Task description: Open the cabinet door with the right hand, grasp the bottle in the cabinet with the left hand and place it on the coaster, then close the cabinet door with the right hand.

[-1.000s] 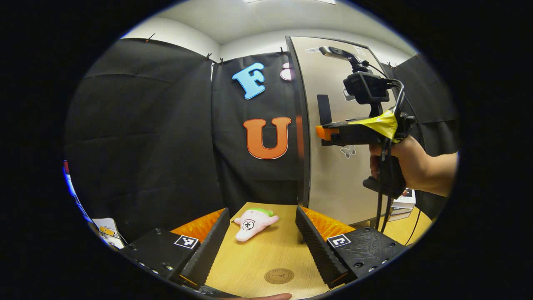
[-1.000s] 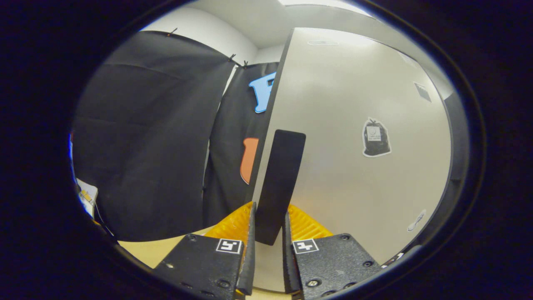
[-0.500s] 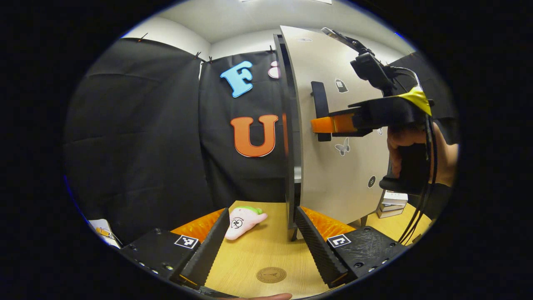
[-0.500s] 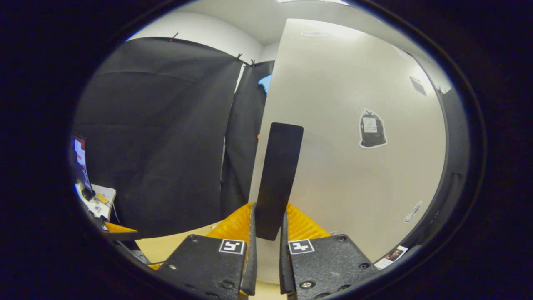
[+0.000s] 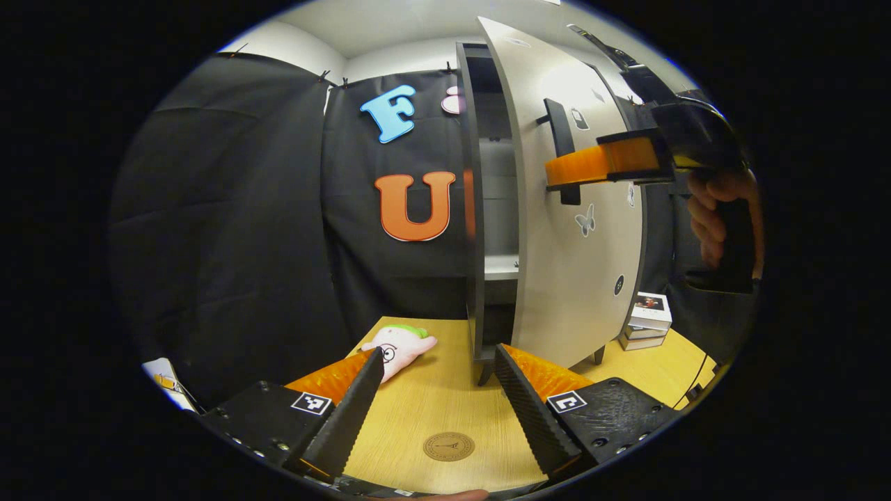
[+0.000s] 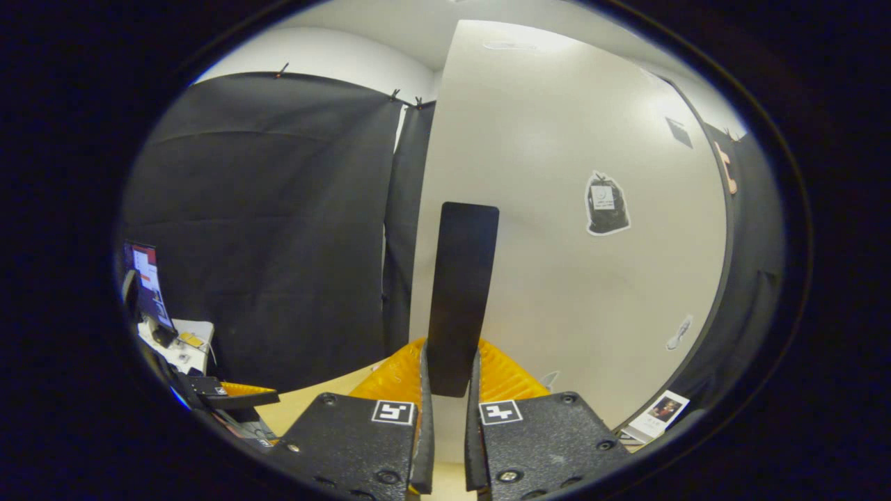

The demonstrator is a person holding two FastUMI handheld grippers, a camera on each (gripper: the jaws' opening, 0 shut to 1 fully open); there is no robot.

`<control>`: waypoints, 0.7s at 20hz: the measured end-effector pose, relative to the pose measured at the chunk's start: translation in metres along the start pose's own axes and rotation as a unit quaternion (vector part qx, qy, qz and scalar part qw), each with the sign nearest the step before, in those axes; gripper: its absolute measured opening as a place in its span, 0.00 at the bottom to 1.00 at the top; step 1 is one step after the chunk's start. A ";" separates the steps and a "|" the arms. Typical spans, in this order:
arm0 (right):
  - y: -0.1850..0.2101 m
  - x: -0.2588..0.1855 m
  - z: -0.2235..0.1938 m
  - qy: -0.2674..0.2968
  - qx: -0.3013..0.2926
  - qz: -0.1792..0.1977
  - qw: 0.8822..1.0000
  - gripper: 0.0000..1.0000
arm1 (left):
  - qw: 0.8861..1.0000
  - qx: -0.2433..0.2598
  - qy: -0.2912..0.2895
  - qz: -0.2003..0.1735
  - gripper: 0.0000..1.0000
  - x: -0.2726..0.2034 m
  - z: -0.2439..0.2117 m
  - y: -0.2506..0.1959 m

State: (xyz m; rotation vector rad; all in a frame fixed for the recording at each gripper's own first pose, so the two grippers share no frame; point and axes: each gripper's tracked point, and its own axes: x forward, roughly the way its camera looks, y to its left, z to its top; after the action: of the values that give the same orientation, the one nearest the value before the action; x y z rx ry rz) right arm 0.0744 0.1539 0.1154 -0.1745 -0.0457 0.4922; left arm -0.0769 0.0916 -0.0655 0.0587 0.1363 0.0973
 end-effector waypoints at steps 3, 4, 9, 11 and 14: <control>0.000 -0.002 0.003 0.005 -0.007 -0.005 1.000 0.21 | 1.000 -0.001 0.003 -0.011 0.96 -0.007 -0.007 -0.007; 0.000 -0.001 0.004 0.008 -0.006 -0.004 1.000 0.20 | 1.000 0.000 0.002 -0.013 0.96 -0.008 -0.008 -0.011; 0.000 0.000 0.003 0.024 -0.009 -0.014 1.000 0.21 | 1.000 0.001 -0.002 -0.026 0.96 -0.014 -0.005 -0.030; -0.002 0.000 0.003 0.033 0.005 -0.028 0.999 0.21 | 0.999 0.004 0.020 -0.029 0.96 -0.020 -0.012 -0.039; -0.005 0.002 0.001 0.037 0.020 -0.051 0.998 0.21 | 0.999 0.002 0.013 -0.040 0.96 -0.034 0.002 -0.050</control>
State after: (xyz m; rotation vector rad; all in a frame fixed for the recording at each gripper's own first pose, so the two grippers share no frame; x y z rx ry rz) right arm 0.0778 0.1508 0.1169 -0.1506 0.0278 0.3840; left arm -0.1051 0.0381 -0.0620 0.0554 0.1648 0.0172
